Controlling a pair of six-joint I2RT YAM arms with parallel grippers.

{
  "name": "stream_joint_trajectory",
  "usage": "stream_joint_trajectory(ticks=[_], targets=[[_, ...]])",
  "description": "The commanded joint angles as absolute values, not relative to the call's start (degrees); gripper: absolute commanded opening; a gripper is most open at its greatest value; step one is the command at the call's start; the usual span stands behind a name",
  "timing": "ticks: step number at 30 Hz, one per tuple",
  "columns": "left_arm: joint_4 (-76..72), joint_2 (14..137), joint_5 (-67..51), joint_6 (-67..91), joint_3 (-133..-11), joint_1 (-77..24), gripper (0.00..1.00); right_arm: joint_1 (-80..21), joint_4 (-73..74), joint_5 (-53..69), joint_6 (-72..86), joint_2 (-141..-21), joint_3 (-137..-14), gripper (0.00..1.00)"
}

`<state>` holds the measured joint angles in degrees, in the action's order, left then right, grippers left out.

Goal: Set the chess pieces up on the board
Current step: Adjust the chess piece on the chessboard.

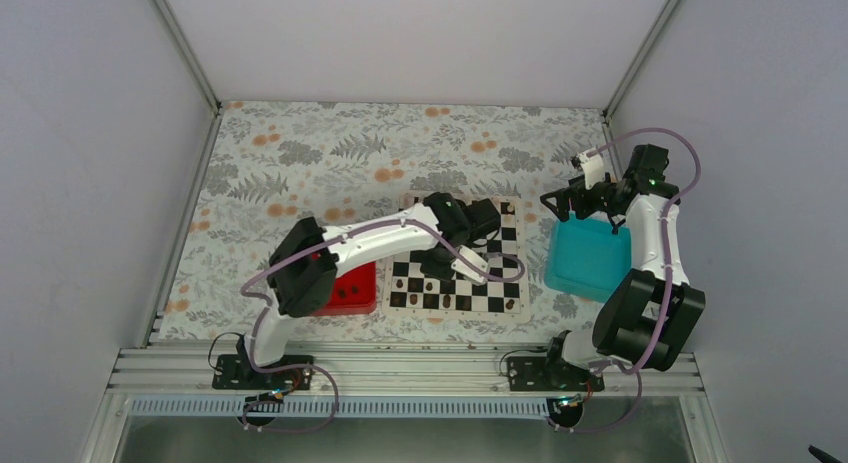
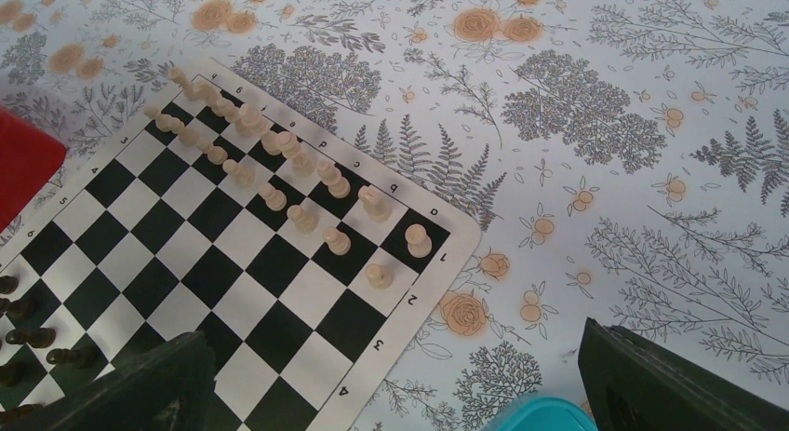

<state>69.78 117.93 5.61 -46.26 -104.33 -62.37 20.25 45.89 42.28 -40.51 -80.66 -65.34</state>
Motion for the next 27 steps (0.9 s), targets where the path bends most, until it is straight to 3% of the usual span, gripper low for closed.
stream_joint_trajectory(ticks=[1, 27], targets=[[66.48, 120.9, 4.76, -47.07, -103.77, -62.23, 0.26, 19.78, 45.75, 42.48, -41.31, -80.74, -65.24, 1.0], [65.13, 128.58, -0.81, -47.81, -107.14, -63.03, 0.27, 19.84, 45.44, 42.8, -41.8, -81.18, -64.6, 1.0]])
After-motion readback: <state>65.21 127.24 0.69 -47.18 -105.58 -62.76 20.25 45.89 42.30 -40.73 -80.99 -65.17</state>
